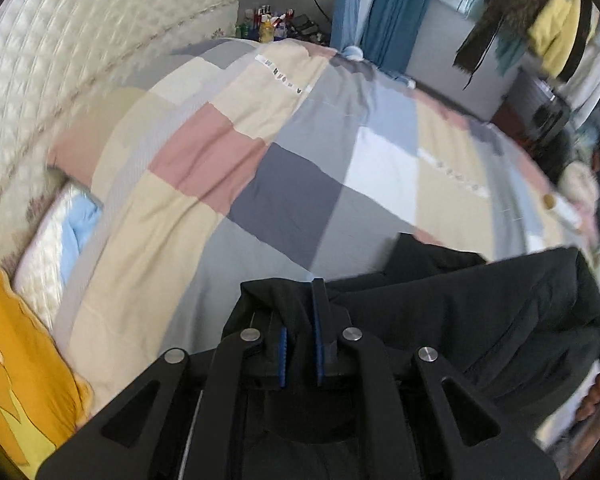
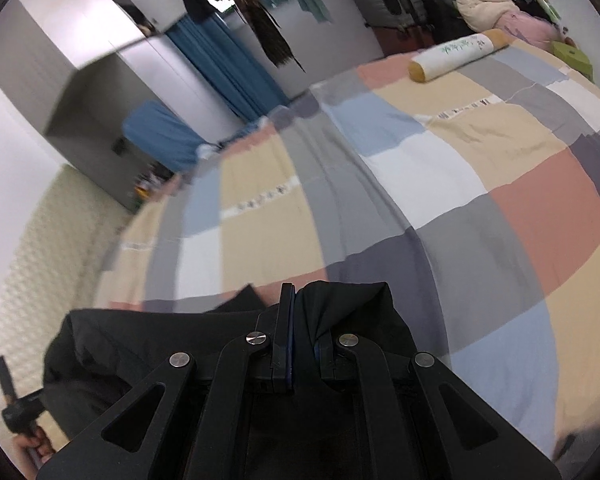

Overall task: Fold large clothes
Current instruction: 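Lay the folded jacket half down and press it flat with both tools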

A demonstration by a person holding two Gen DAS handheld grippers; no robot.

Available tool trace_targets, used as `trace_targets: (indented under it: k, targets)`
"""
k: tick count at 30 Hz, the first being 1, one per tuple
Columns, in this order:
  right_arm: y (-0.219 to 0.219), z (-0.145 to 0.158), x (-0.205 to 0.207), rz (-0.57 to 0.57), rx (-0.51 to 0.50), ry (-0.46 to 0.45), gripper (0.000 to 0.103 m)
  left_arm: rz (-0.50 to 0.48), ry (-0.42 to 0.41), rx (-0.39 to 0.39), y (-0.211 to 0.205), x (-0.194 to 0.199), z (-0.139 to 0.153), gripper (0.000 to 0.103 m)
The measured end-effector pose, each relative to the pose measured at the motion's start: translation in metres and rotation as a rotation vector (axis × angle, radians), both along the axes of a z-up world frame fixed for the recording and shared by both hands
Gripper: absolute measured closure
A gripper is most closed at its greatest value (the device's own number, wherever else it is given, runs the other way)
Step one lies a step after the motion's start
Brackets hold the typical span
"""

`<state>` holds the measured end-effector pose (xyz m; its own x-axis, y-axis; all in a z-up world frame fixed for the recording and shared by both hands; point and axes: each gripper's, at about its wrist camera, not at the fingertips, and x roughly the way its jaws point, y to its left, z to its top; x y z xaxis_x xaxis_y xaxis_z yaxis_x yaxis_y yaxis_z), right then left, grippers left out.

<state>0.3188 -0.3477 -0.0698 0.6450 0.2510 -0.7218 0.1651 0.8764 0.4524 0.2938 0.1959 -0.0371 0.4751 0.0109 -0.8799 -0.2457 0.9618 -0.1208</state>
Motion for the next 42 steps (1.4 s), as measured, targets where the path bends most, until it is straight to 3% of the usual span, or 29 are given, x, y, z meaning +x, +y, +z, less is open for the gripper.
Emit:
trace_targets:
  k: [9, 17, 25, 28, 30, 31, 32, 33, 34, 35, 37, 42]
  targets:
    - [0.024, -0.079, 0.075, 0.024, -0.100, 0.167, 0.099, -0.054, 0.159, 0.113, -0.019, 0.084, -0.082, 0.092]
    - [0.027, -0.131, 0.105, 0.043, -0.081, 0.268, 0.100, -0.051, 0.229, 0.083, -0.023, 0.116, -0.122, 0.092]
    - [0.023, -0.122, 0.089, 0.083, -0.037, 0.250, 0.097, -0.053, 0.238, 0.037, -0.021, 0.102, -0.120, 0.091]
    - [0.020, -0.111, 0.075, 0.095, 0.008, 0.241, 0.093, -0.037, 0.233, -0.047, -0.009, 0.085, -0.111, 0.090]
    - [0.015, -0.102, 0.065, 0.096, 0.044, 0.238, 0.091, -0.031, 0.225, -0.117, -0.002, 0.071, -0.101, 0.082]
    - [0.012, -0.096, 0.059, 0.100, 0.066, 0.233, 0.089, -0.032, 0.210, -0.147, 0.003, 0.062, -0.091, 0.077]
    - [0.008, -0.088, 0.053, 0.107, 0.083, 0.227, 0.082, -0.031, 0.196, -0.169, 0.007, 0.054, -0.084, 0.060]
    - [0.007, -0.083, 0.049, 0.109, 0.089, 0.221, 0.078, -0.031, 0.183, -0.185, 0.010, 0.048, -0.075, 0.049]
    - [0.005, -0.074, 0.044, 0.108, 0.090, 0.209, 0.066, -0.031, 0.161, -0.191, 0.013, 0.041, -0.066, 0.032]
    - [0.003, -0.063, 0.036, 0.109, 0.089, 0.190, 0.049, -0.031, 0.138, -0.192, 0.014, 0.035, -0.058, 0.025]
    - [0.006, -0.045, 0.028, 0.115, 0.063, 0.153, 0.033, -0.050, 0.073, -0.195, 0.013, 0.022, -0.037, 0.025]
    - [0.050, -0.005, 0.011, 0.198, -0.083, 0.025, 0.023, -0.164, -0.170, -0.065, -0.034, -0.010, 0.003, 0.024]
